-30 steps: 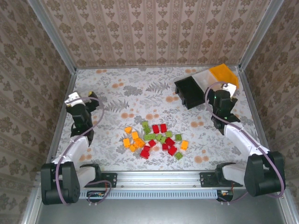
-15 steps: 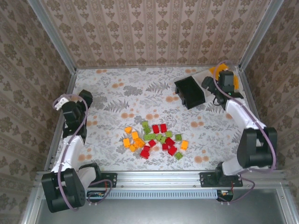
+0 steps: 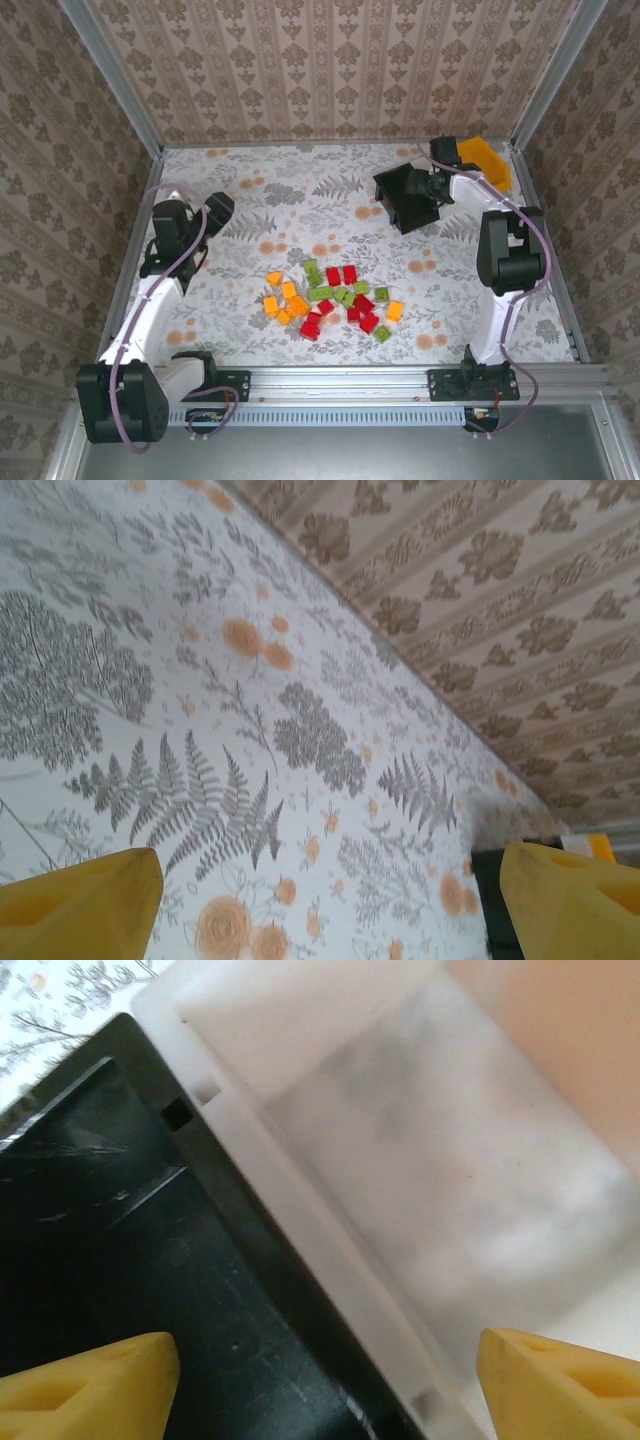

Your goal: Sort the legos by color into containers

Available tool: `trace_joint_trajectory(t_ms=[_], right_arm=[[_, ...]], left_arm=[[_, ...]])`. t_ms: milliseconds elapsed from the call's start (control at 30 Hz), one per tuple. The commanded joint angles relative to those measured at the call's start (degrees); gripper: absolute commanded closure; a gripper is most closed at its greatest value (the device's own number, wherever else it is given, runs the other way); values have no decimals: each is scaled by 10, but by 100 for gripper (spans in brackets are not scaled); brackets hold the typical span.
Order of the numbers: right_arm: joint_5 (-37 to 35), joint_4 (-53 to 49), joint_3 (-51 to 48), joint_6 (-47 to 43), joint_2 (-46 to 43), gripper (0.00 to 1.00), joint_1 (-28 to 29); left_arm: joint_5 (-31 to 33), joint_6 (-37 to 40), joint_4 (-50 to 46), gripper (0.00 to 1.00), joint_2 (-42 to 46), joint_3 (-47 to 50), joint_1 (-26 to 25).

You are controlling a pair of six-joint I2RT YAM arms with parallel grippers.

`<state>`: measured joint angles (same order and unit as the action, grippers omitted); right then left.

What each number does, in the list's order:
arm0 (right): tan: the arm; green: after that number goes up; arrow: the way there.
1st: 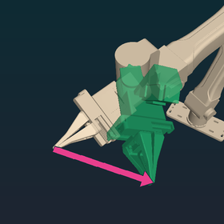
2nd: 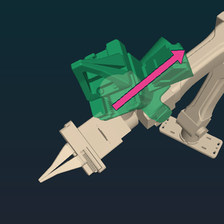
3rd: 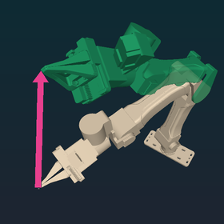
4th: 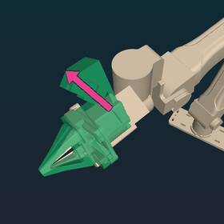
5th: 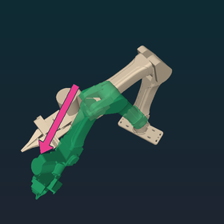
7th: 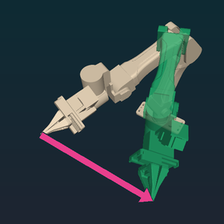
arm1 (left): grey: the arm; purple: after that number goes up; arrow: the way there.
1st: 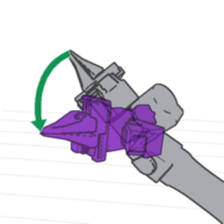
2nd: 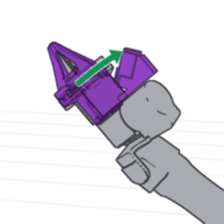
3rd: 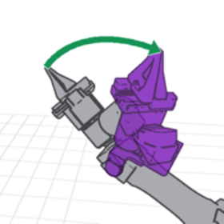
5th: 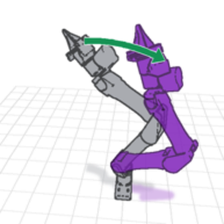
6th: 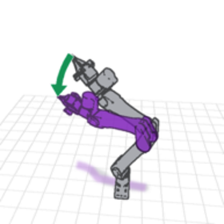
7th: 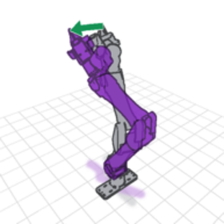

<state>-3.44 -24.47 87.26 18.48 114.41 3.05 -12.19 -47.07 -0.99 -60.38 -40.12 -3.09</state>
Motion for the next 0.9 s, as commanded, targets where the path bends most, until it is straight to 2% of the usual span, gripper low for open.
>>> trace_joint_trajectory(t_ms=[0, 100, 200, 467, 600, 867], right_arm=[[-28, -53, 42, -22, 34, 23, 0], [-34, -59, 61, -30, 58, 32, 6], [-36, -79, 70, -30, 68, 46, 15], [-43, -94, 90, -16, 81, 75, 69], [-53, -115, 110, 12, 94, 100, 106], [-70, -124, 110, 136, 86, 100, 219]], left_arm=[[-15, 21, -31, 11, 14, 7, -12], [-8, 29, -44, 11, 18, 6, -23], [-9, 27, -47, 11, 18, 7, -30], [-6, 21, -50, 11, 24, 14, -49], [-9, 19, -61, 11, 39, 18, -54], [-6, 16, -99, 10, 92, 30, -56]])
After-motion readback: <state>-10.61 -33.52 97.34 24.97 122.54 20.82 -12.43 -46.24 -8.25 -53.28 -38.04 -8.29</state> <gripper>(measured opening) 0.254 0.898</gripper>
